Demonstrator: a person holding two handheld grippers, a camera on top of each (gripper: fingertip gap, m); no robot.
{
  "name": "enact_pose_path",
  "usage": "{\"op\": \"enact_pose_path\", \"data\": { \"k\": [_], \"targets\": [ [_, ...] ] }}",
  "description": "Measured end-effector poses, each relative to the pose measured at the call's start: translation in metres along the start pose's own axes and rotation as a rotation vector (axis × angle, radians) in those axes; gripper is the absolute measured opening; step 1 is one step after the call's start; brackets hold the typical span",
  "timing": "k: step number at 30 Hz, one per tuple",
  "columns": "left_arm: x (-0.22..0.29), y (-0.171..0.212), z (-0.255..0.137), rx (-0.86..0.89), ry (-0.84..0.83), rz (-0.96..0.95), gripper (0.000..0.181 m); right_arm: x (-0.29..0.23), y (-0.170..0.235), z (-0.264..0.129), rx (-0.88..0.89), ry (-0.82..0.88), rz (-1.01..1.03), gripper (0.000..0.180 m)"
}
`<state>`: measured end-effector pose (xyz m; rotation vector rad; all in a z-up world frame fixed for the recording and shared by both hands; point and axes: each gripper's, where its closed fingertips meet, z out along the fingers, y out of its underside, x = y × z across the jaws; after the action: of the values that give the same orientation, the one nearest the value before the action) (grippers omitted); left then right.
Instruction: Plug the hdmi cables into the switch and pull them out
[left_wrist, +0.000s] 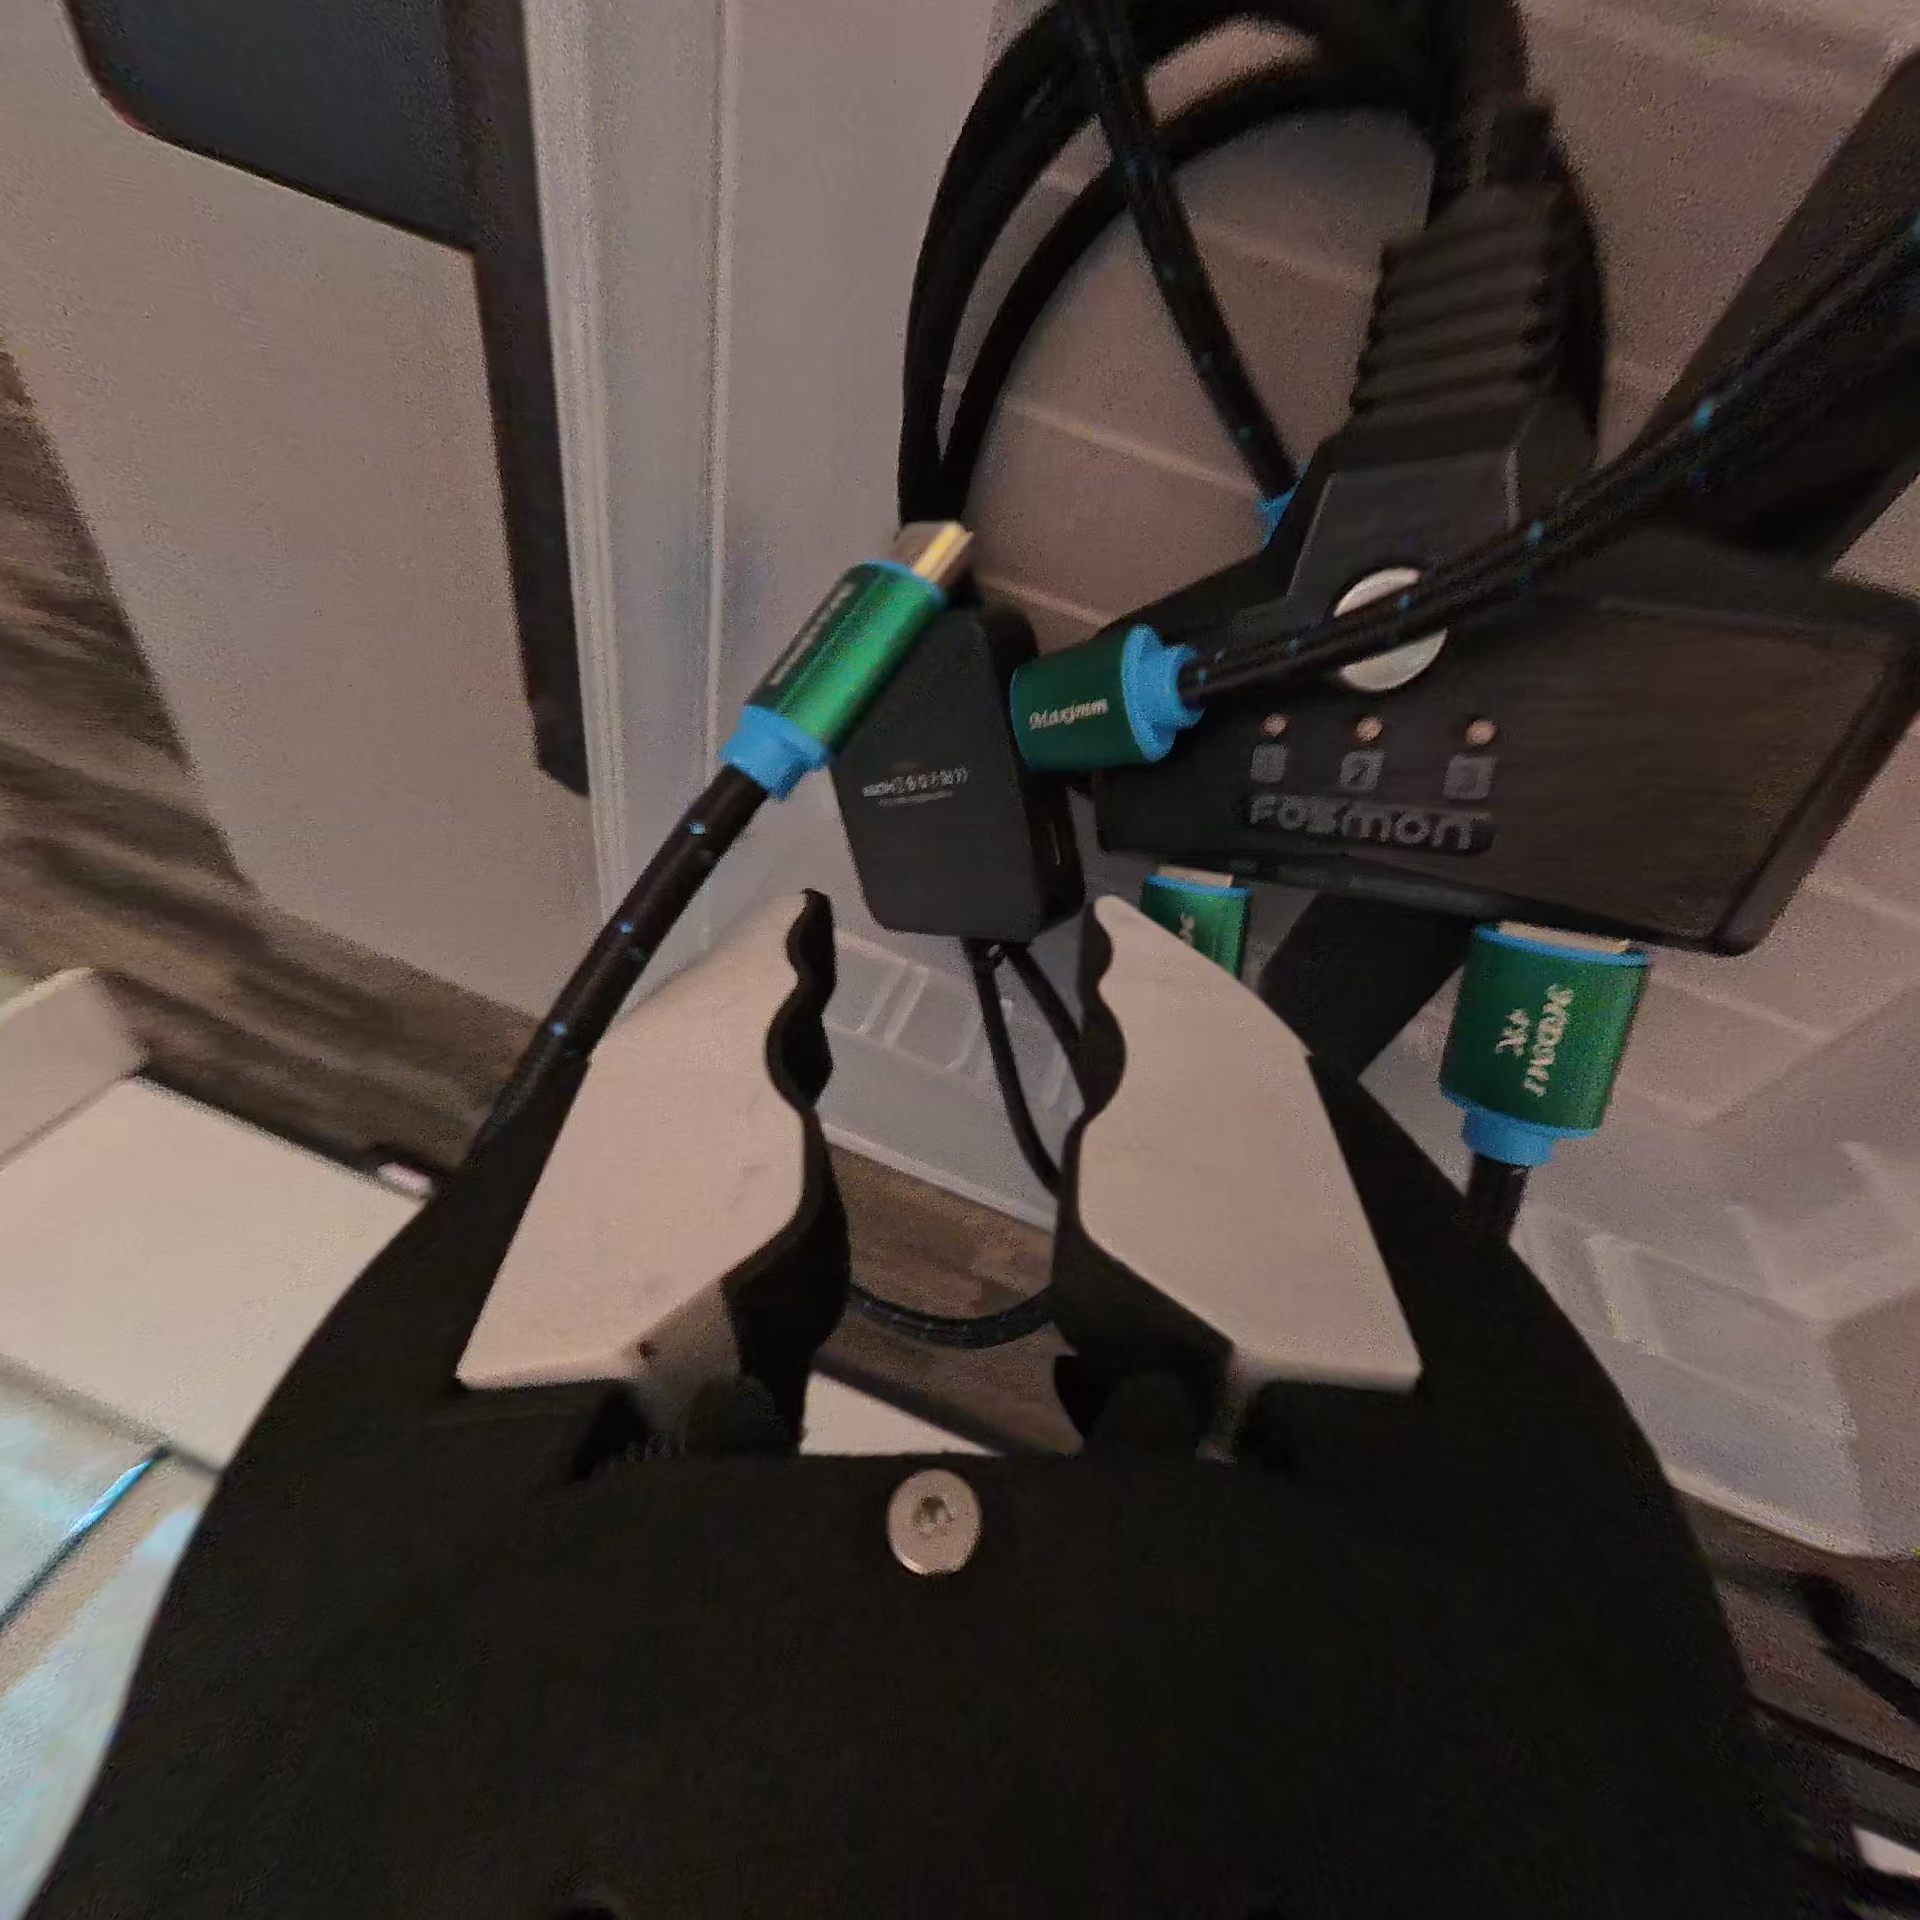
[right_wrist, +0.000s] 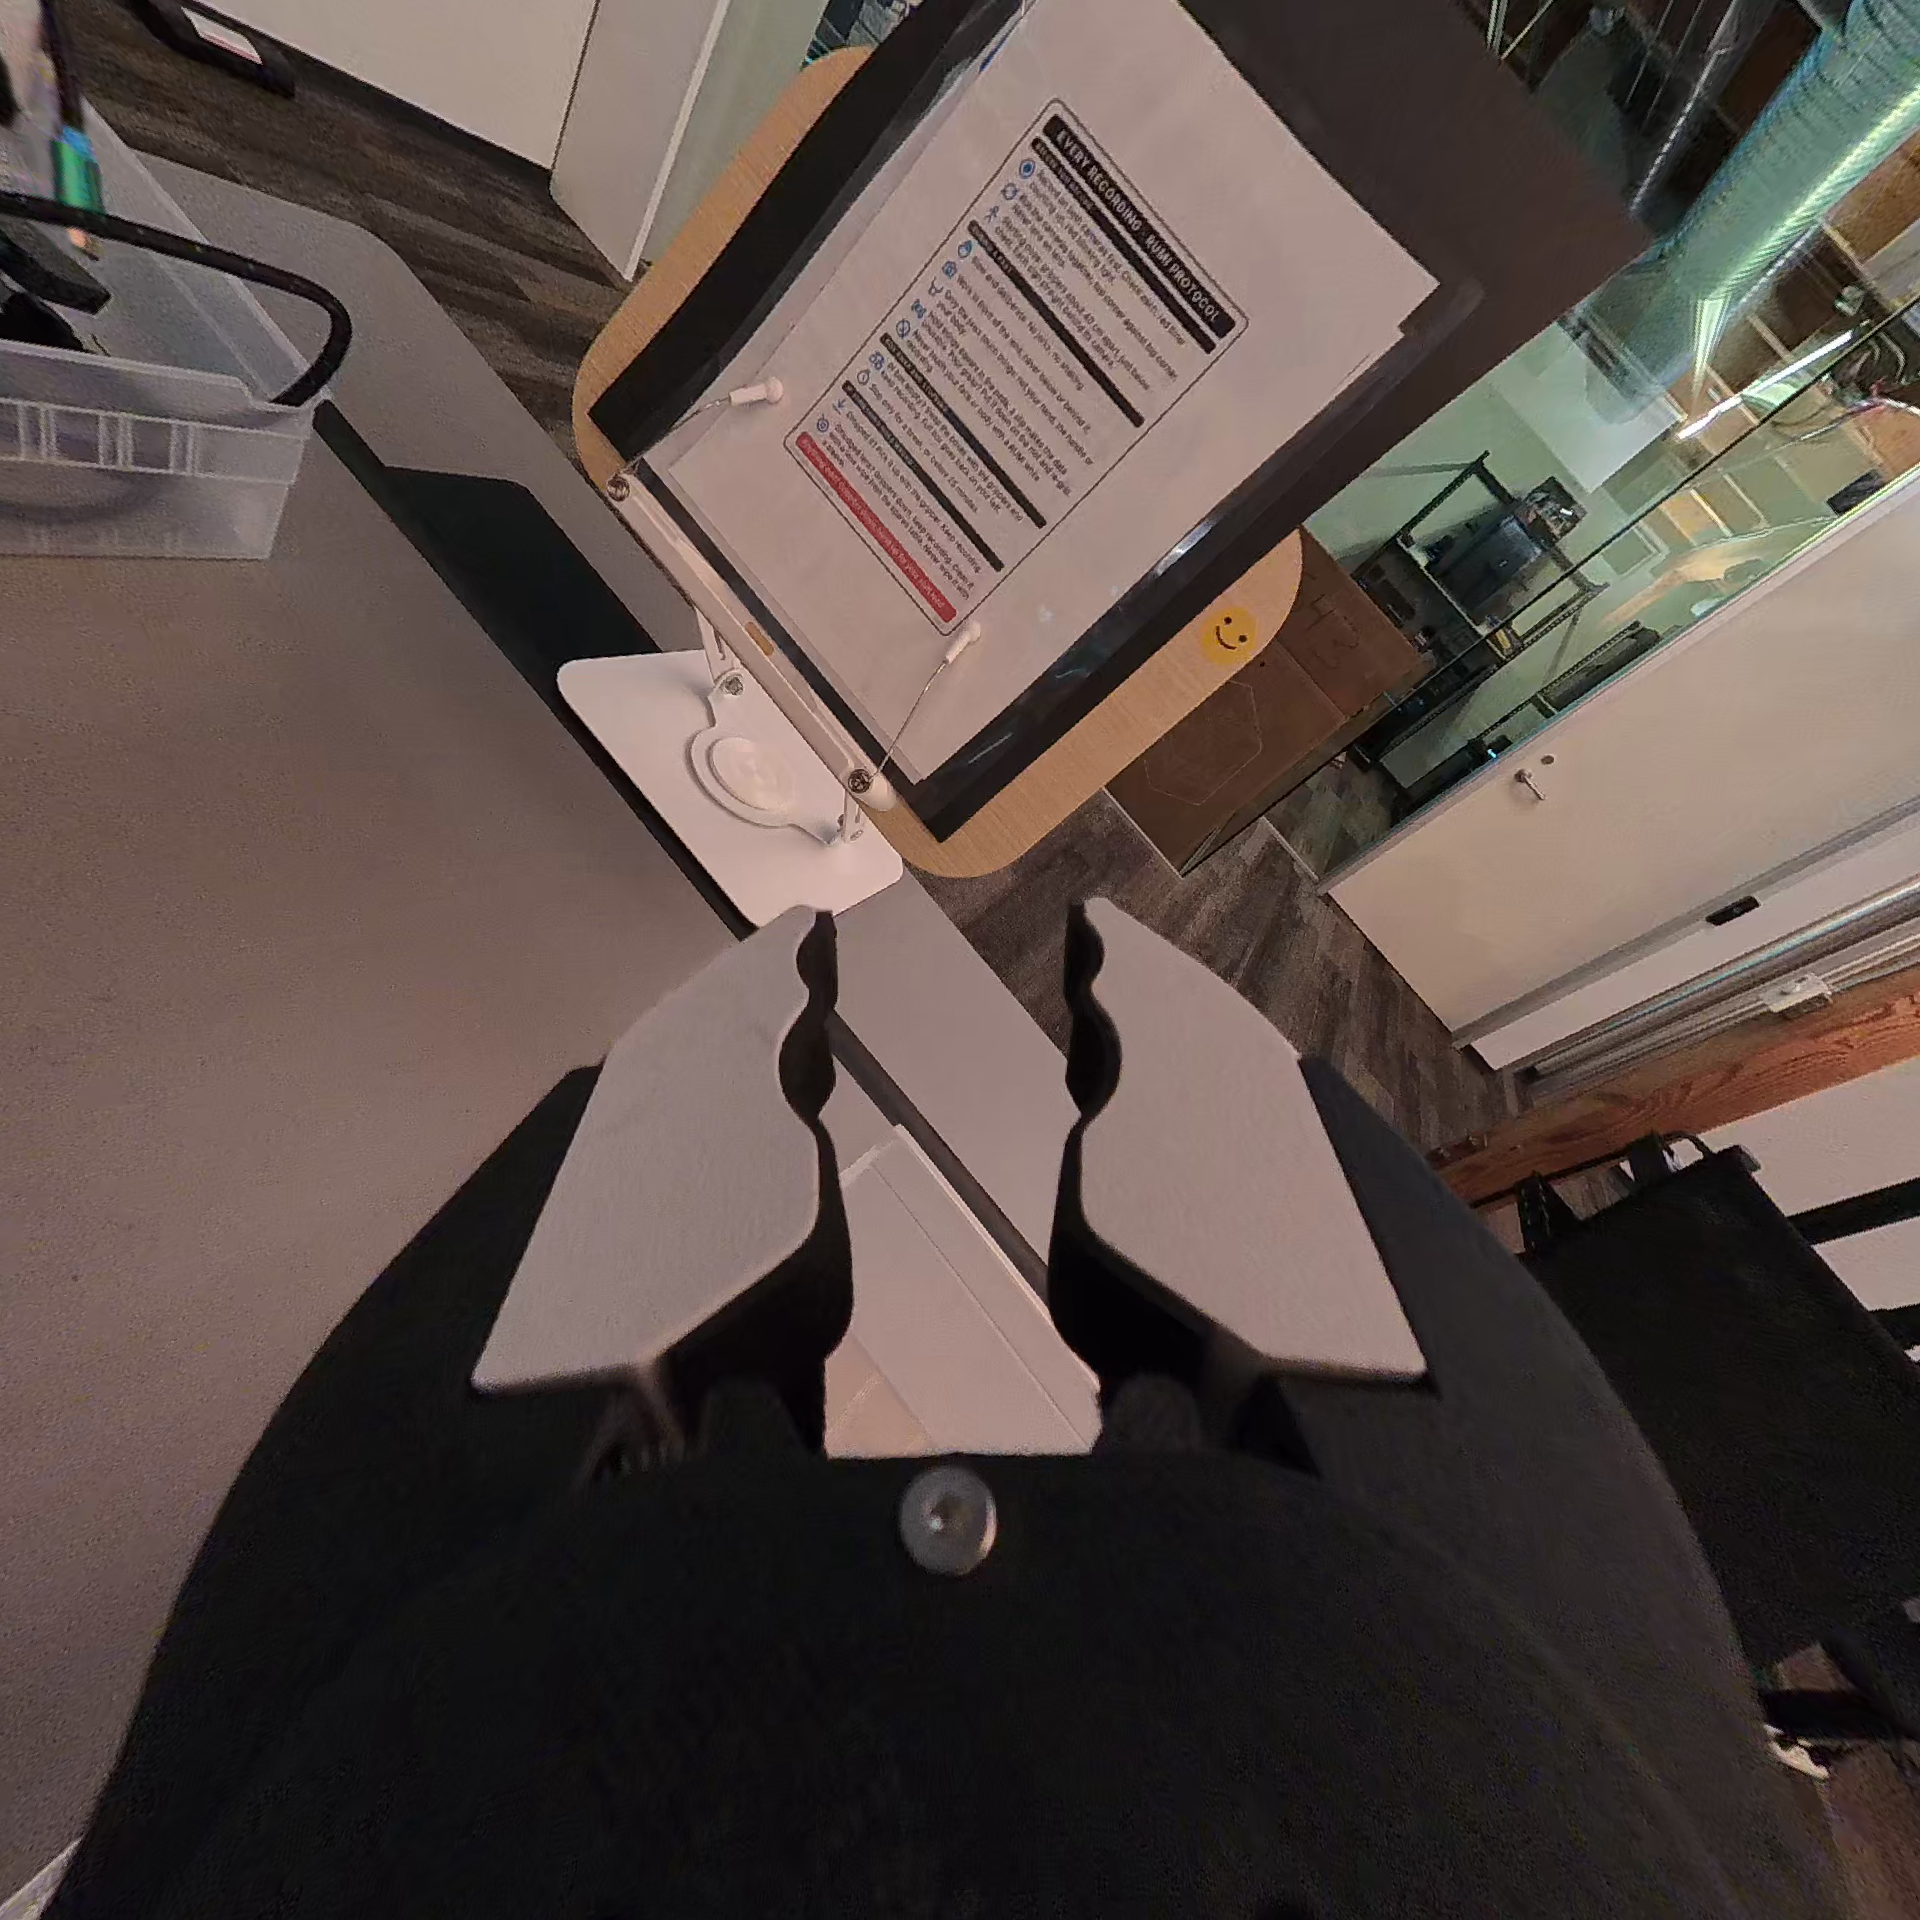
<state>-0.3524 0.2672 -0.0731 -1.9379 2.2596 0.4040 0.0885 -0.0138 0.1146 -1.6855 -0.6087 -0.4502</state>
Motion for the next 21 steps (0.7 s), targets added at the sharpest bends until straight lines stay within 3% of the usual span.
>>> {"op": "enact_pose_path", "data": {
  "k": [3,6,15,21],
  "targets": [
    [-0.003,0.008,0.008,-0.085,-0.006,0.051,0.054,-0.001,0.003,0.002,-0.013,-0.005,-0.005,0.043],
    [-0.002,0.012,0.016,-0.144,-0.026,0.118,0.046,-0.002,0.007,0.005,-0.031,-0.009,-0.006,0.043],
    [0.003,0.002,0.034,-0.130,-0.040,0.110,0.057,-0.007,0.017,0.017,-0.099,-0.019,-0.038,0.043],
    [0.005,0.002,0.034,-0.114,-0.084,0.123,0.050,-0.009,0.018,0.020,-0.117,-0.018,-0.054,0.043]
  ]
}}
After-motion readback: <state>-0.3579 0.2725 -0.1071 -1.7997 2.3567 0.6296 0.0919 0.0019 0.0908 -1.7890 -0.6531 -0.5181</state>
